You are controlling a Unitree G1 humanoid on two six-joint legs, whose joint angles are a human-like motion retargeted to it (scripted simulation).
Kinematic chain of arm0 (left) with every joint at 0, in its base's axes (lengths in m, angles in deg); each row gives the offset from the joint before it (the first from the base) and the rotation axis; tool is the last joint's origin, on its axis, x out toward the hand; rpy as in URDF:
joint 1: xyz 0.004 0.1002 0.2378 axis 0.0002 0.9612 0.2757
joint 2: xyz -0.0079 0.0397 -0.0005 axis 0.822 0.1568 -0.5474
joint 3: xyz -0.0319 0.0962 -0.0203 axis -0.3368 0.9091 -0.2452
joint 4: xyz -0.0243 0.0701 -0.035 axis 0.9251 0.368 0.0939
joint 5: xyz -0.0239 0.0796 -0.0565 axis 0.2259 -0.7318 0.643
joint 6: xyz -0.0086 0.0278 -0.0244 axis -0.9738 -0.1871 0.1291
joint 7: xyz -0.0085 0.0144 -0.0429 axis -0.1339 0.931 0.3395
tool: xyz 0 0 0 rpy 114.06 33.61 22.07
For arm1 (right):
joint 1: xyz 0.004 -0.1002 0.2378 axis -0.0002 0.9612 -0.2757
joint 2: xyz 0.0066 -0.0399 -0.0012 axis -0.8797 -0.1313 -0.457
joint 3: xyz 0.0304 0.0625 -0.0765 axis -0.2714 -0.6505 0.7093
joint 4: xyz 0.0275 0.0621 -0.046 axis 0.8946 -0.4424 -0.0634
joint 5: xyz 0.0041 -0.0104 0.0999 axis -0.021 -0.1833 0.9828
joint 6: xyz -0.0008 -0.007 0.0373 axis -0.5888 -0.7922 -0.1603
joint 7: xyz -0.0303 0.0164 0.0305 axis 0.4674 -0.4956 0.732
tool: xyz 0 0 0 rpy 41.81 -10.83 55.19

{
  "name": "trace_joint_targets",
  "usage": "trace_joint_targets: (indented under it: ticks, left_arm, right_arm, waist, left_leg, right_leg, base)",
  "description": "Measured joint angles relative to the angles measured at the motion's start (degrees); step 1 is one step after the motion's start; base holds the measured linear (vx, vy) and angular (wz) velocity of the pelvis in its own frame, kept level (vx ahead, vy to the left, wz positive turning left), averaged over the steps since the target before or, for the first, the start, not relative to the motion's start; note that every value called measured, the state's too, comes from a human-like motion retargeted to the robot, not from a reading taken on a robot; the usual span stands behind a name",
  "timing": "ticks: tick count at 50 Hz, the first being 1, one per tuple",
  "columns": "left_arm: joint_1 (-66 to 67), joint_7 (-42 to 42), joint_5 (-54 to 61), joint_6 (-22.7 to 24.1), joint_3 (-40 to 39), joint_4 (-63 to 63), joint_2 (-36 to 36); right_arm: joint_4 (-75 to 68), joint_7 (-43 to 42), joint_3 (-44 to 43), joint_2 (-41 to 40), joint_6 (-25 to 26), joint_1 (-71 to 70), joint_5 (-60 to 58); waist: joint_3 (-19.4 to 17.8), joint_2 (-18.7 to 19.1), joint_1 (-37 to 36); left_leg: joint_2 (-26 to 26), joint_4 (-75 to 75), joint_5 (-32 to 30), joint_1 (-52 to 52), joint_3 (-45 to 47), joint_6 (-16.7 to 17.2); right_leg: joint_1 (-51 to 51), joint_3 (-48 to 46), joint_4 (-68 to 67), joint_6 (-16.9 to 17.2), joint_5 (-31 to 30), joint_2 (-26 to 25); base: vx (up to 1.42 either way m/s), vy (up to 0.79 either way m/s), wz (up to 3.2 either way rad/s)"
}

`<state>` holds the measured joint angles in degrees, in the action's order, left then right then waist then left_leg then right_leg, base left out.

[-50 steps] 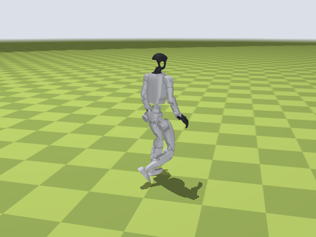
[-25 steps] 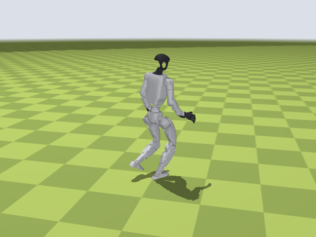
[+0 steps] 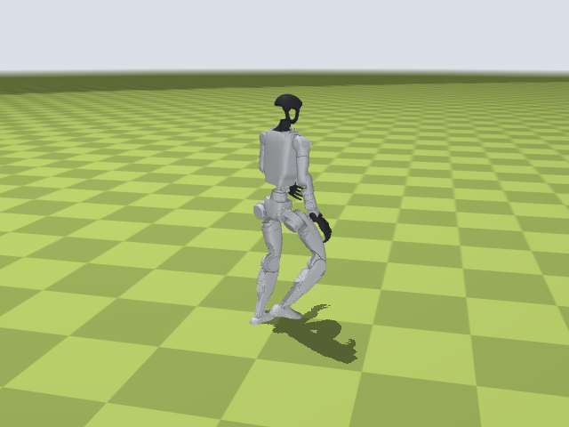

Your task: Run

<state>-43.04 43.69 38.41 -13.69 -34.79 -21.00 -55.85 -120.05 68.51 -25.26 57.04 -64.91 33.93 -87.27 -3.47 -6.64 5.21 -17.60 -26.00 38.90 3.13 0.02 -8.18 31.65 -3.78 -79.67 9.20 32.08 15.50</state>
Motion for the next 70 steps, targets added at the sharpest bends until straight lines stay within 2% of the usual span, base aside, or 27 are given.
trace_joint_targets:
  ticks: [2,5,8,12,15,18,20,22,26,27,30,32,33,35,37,40,43,47,50,55,59,61,63,66,70]
  left_arm:
    - [-2.3,0.6,0.0,1.2,1.0,-3.9,0.6]
    - [-3.6,1.4,-0.5,2.9,2.2,-8.1,1.4]
    - [-1.8,2.1,-0.7,3.3,3.1,-8.9,1.4]
    - [4.2,3.9,-0.6,0.3,3.1,-3.0,-0.6]
    - [8.6,5.7,-1.8,-3.7,2.0,6.8,-3.2]
    - [12.9,8.7,-3.0,-6.0,0.1,14.6,-3.7]
    - [16.2,10.4,-2.7,-6.3,-1.4,16.8,-2.8]
    - [19.2,11.7,-1.6,-6.0,-2.7,17.4,-1.6]
    - [22.8,12.0,0.7,-5.2,-4.5,17.5,0.0]
    - [23.2,11.9,1.1,-5.0,-4.9,17.3,0.2]
    - [23.3,10.7,1.3,-4.5,-5.4,16.8,0.3]
    - [21.9,8.8,0.7,-4.1,-5.5,16.1,0.4]
    - [20.8,7.6,0.3,-3.9,-5.5,15.6,0.4]
    - [17.1,5.0,-0.2,-3.6,-5.2,13.7,0.5]
    - [12.4,2.9,0.0,-2.9,-4.0,10.8,0.3]
    - [5.5,1.1,0.7,-1.6,-1.6,5.4,-0.1]
    - [0.1,1.2,0.7,-0.5,-0.3,-0.6,0.0]
    - [-4.1,2.2,0.3,1.3,0.9,-7.7,1.0]
    - [-4.8,2.5,-0.7,2.4,1.7,-10.8,1.7]
    - [-1.5,3.6,-1.5,2.1,2.6,-9.8,1.1]
    - [4.8,5.9,-2.8,-1.4,2.6,-1.6,-1.3]
    - [7.5,7.5,-3.8,-3.7,2.3,3.9,-2.6]
    - [10.1,9.3,-4.8,-5.7,1.8,8.8,-3.3]
    - [14.1,11.9,-5.3,-6.9,0.3,13.3,-3.0]
    - [19.5,13.7,-3.5,-6.7,-2.2,15.2,-1.6]
  right_arm:
    - [-0.6,-0.8,-1.7,1.5,0.3,1.5,1.4]
    - [-0.4,-3.0,-4.1,3.2,0.4,2.6,3.0]
    - [1.0,-5.4,-5.3,3.9,-0.1,2.6,3.4]
    - [5.9,-8.7,-5.7,3.9,-0.9,-0.8,3.4]
    - [12.4,-10.7,-4.2,3.8,-1.1,-5.7,2.1]
    - [20.0,-10.6,-2.2,3.5,-1.5,-10.7,0.2]
    - [24.5,-9.7,-1.3,3.4,-2.1,-13.4,-0.3]
    - [28.4,-8.5,-0.6,3.5,-2.6,-15.5,0.0]
    - [33.4,-6.0,0.5,4.2,-3.4,-17.1,0.5]
    - [33.8,-5.5,0.8,4.3,-3.5,-17.0,0.4]
    - [32.6,-4.2,1.9,4.1,-3.2,-14.8,-0.6]
    - [29.2,-3.3,2.6,3.2,-2.4,-12.4,-1.3]
    - [26.8,-3.0,3.0,2.4,-2.0,-11.3,-1.6]
    - [20.5,-2.1,3.4,0.5,-1.0,-10.0,-2.1]
    - [13.1,-1.2,3.2,-0.9,-0.3,-9.1,-2.6]
    - [3.9,0.1,2.0,-1.4,0.7,-6.8,-3.4]
    - [-1.0,0.6,0.2,-0.2,1.5,-3.7,-3.3]
    - [-3.6,0.0,-2.5,1.9,2.6,0.0,-1.9]
    - [-4.2,-1.4,-4.2,3.1,2.9,2.0,-1.2]
    - [-3.1,-4.3,-5.3,3.8,2.6,3.2,-0.9]
    - [0.9,-6.0,-5.2,3.1,1.9,1.1,-0.6]
    - [4.8,-6.4,-4.5,3.0,1.6,-0.9,-0.7]
    - [9.5,-6.6,-3.6,3.2,1.1,-3.0,-1.0]
    - [17.8,-6.5,-2.9,3.9,0.3,-6.1,-1.7]
    - [28.4,-6.5,-2.7,5.1,-0.9,-9.9,-1.9]
  waist:
    - [-0.2,2.3,1.1]
    - [0.0,5.7,2.1]
    - [0.2,6.8,1.9]
    - [-1.2,10.8,0.1]
    - [-1.7,13.4,-2.4]
    - [-0.9,12.8,-5.7]
    - [-0.5,11.4,-7.7]
    - [-0.1,9.8,-9.2]
    - [1.2,5.5,-10.2]
    - [1.6,4.5,-10.1]
    - [2.2,2.3,-9.7]
    - [2.3,-0.1,-8.9]
    - [2.2,-1.1,-8.5]
    - [1.8,-2.7,-7.6]
    - [1.3,-3.6,-6.1]
    - [0.5,-3.5,-3.4]
    - [-0.1,-1.2,-1.2]
    - [-0.4,2.5,1.2]
    - [-0.3,4.4,2.2]
    - [-0.7,7.0,1.4]
    - [-2.0,10.8,-0.2]
    - [-1.9,12.4,-1.5]
    - [-1.5,13.1,-3.2]
    - [-0.7,12.5,-6.0]
    - [-0.3,10.7,-9.1]
  left_leg:
    - [2.3,4.6,-1.7,-5.7,-0.7,2.3]
    - [6.2,5.0,-2.7,-10.4,-0.2,5.4]
    - [8.1,-5.6,-2.4,-11.1,0.4,7.5]
    - [14.5,-33.3,-4.9,-6.2,1.7,9.9]
    - [20.0,-53.8,-5.9,4.2,2.9,7.9]
    - [21.3,-59.7,-0.6,16.9,3.8,3.6]
    - [20.5,-55.9,2.5,23.5,4.7,1.7]
    - [18.3,-46.0,4.0,28.0,5.8,1.1]
    - [9.9,-19.0,2.5,31.5,6.8,1.6]
    - [7.9,-14.7,1.9,31.6,6.6,1.5]
    - [4.1,-15.4,0.7,31.5,6.3,-0.1]
    - [1.4,-18.6,0.2,30.2,6.2,-2.1]
    - [0.5,-20.1,0.6,29.3,6.0,-2.9]
    - [-0.5,-20.7,1.7,26.5,5.6,-4.1]
    - [-1.7,-18.0,2.3,22.3,5.0,-4.8]
    - [-2.6,-9.5,2.3,12.5,3.3,-4.3]
    - [-0.8,-0.1,1.2,2.3,1.4,-2.1]
    - [2.9,8.4,-0.3,-7.8,0.4,1.3]
    - [5.1,7.5,0.5,-11.3,1.1,3.4]
    - [9.3,-8.3,3.0,-12.3,2.0,6.0]
    - [16.6,-35.6,-3.2,-5.3,3.8,7.9]
    - [20.5,-48.1,-4.7,1.2,4.7,6.6]
    - [23.2,-56.4,-2.7,8.5,5.4,4.2]
    - [23.7,-59.1,2.4,18.8,6.2,1.3]
    - [21.0,-49.5,6.7,28.5,7.9,-0.1]
  right_leg:
    - [3.6,-1.5,8.9,-0.8,2.3,-1.6]
    - [6.0,-2.0,24.1,-0.7,4.3,-6.8]
    - [5.6,-1.2,27.1,-2.2,6.1,-10.0]
    - [1.4,-3.0,20.9,-7.7,8.6,-15.7]
    - [-2.7,-4.3,20.0,-11.0,11.9,-19.0]
    - [-8.9,-3.3,26.2,-10.5,11.9,-19.9]
    - [-14.1,-1.9,31.7,-8.9,10.2,-20.0]
    - [-19.3,-0.7,36.9,-6.6,7.7,-19.3]
    - [-26.7,0.0,41.3,-1.4,4.0,-15.2]
    - [-27.7,0.2,40.2,-0.3,3.4,-14.1]
    - [-29.4,1.5,32.3,2.9,1.5,-12.0]
    - [-29.1,2.3,23.8,5.5,-3.0,-10.2]
    - [-28.1,2.0,18.6,5.7,-6.3,-10.0]
    - [-23.8,1.2,7.8,5.8,-12.8,-8.8]
    - [-18.0,1.2,-0.8,5.8,-13.9,-5.4]
    - [-9.5,1.6,-6.7,4.0,-7.7,0.1]
    - [-1.8,-0.3,-2.4,0.4,-1.2,1.9]
    - [5.0,-2.7,12.5,-1.0,3.9,-0.8]
    - [7.4,-1.8,24.1,-0.7,6.5,-4.8]
    - [5.5,-2.0,22.5,-4.2,7.7,-9.5]
    - [1.0,-4.4,18.1,-9.0,9.9,-14.2]
    - [-1.1,-5.4,18.7,-10.6,11.1,-16.1]
    - [-3.8,-5.5,21.4,-10.9,11.4,-17.3]
    - [-9.1,-4.2,28.2,-9.3,10.1,-18.5]
    - [-17.5,-2.1,36.7,-6.1,7.3,-18.8]
  base:
    - [0.00,0.00,0.00]
    - [0.01,-0.04,-0.10]
    - [-0.01,-0.06,-0.18]
    - [-0.04,-0.06,-0.20]
    - [-0.04,-0.03,-0.09]
    - [-0.01,-0.01,-0.06]
    - [0.00,0.00,-0.23]
    - [0.02,0.02,-0.22]
    - [0.00,0.00,0.00]
    - [0.00,0.00,0.00]
    - [0.00,0.00,0.00]
    - [0.00,-0.01,0.23]
    - [-0.02,-0.08,0.18]
    - [-0.02,-0.04,0.06]
    - [-0.01,0.09,0.24]
    - [0.01,0.13,0.21]
    - [0.01,0.02,0.00]
    - [0.00,0.00,0.00]
    - [0.01,-0.04,-0.09]
    - [0.02,-0.06,-0.20]
    - [-0.03,-0.06,-0.17]
    - [-0.04,-0.05,-0.13]
    - [-0.02,-0.02,-0.09]
    - [-0.03,-0.02,-0.27]
    - [-0.01,0.01,-0.37]
